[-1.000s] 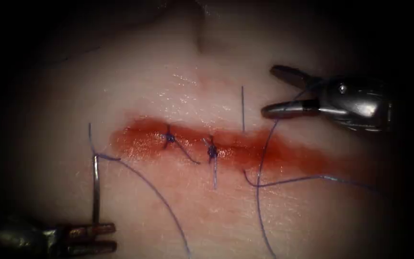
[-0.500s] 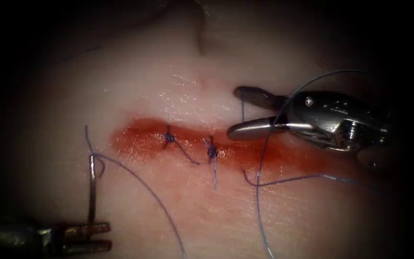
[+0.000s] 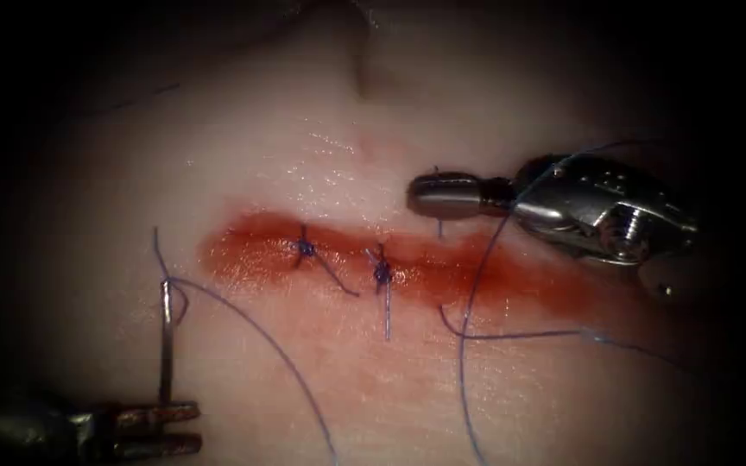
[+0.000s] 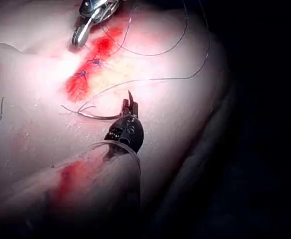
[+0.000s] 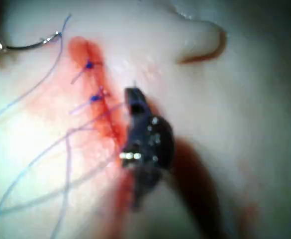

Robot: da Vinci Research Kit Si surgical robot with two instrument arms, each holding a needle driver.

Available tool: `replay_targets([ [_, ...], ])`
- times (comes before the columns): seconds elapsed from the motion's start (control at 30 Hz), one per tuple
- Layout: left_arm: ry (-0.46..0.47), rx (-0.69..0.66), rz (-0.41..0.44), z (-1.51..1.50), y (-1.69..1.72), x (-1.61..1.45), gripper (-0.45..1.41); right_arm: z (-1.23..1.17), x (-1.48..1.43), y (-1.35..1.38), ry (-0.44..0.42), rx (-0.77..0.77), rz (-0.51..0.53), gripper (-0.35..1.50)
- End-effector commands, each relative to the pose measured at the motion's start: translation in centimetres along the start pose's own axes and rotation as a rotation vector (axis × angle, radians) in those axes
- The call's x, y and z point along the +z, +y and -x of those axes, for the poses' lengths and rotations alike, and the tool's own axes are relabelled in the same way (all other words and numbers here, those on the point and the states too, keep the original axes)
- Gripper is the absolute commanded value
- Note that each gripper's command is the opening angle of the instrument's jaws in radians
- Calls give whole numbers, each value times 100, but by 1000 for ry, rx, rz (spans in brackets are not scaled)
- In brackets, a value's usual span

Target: Wound Closure

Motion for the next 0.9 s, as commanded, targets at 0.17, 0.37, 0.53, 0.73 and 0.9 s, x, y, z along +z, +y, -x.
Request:
replay_targets([
  [0.17,1,-3,4,4,9,7,-45,-33,-10,-1,70,-53,46,-35],
  [0.37,-2,-2,5,5,9,8,-45,-69,-25,-4,122,-100,76,-35],
  [0.53,-2,-1,5,5,10,8,-45,-83,-28,-4,151,-113,90,-35],
  [0.73,-5,-1,6,6,10,8,-45,-97,-35,-4,188,-119,106,-35],
  [0.9,-5,-1,6,6,10,8,-45,-108,-43,-7,209,-123,113,-35],
])
